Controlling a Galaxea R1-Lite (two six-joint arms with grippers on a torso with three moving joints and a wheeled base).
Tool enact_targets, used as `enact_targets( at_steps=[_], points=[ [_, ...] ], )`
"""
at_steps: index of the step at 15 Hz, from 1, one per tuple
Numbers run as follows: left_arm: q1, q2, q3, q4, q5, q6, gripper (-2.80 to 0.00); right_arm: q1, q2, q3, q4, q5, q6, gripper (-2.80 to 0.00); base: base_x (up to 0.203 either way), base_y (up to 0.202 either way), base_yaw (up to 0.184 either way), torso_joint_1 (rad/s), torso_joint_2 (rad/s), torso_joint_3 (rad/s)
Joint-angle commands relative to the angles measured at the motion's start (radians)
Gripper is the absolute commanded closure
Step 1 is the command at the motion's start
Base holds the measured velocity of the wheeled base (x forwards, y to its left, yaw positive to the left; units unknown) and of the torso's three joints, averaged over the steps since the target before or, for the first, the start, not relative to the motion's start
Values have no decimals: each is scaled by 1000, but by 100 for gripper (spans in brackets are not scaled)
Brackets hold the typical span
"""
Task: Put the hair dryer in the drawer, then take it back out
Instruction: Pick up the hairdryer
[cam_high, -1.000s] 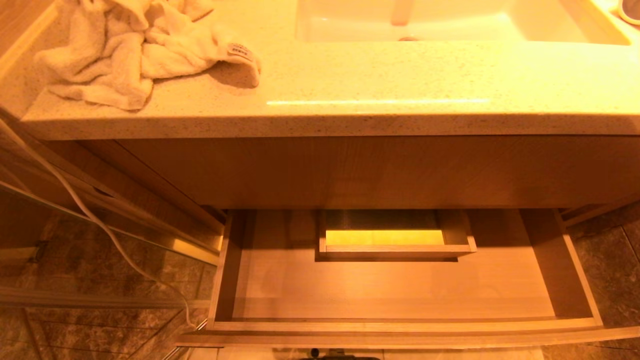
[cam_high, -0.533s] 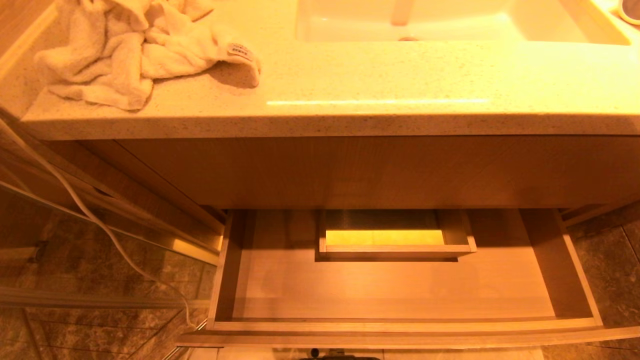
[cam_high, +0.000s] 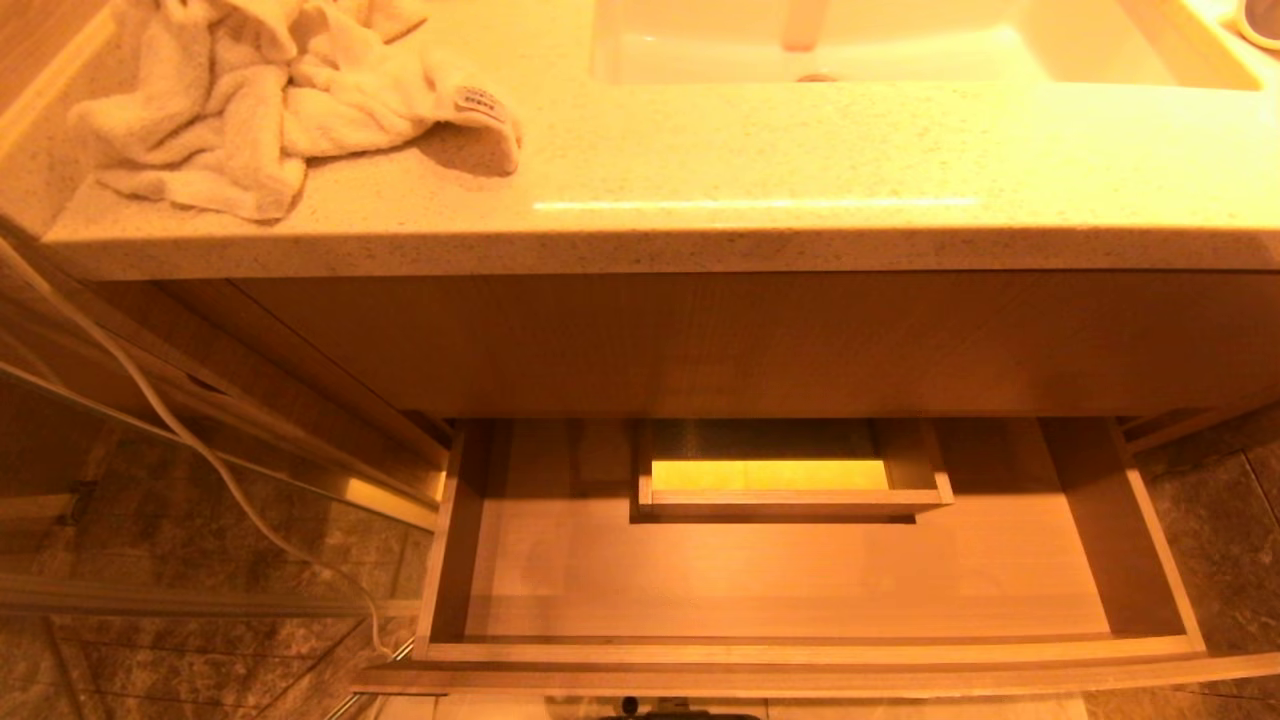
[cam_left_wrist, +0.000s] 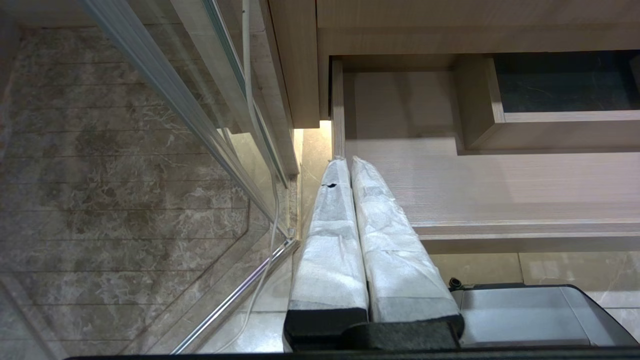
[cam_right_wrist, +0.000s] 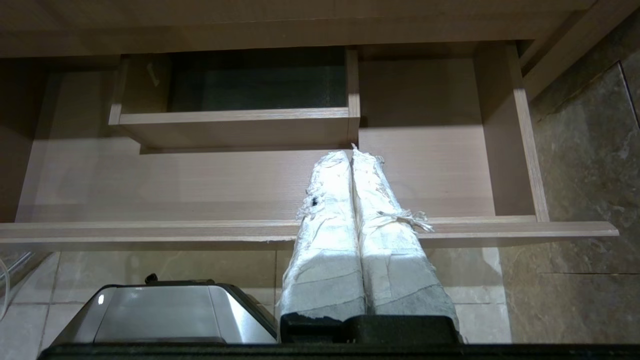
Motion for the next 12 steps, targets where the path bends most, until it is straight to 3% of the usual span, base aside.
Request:
enact_targets(
  at_steps=[1, 12],
  points=[
    [0, -2, 0, 0, 0, 0, 0, 0, 1, 0, -1, 0, 0, 0, 0, 0, 0, 0, 0, 0],
    [0, -1, 0, 0, 0, 0, 0, 0, 1, 0, -1, 0, 0, 0, 0, 0, 0, 0, 0, 0]
  ],
)
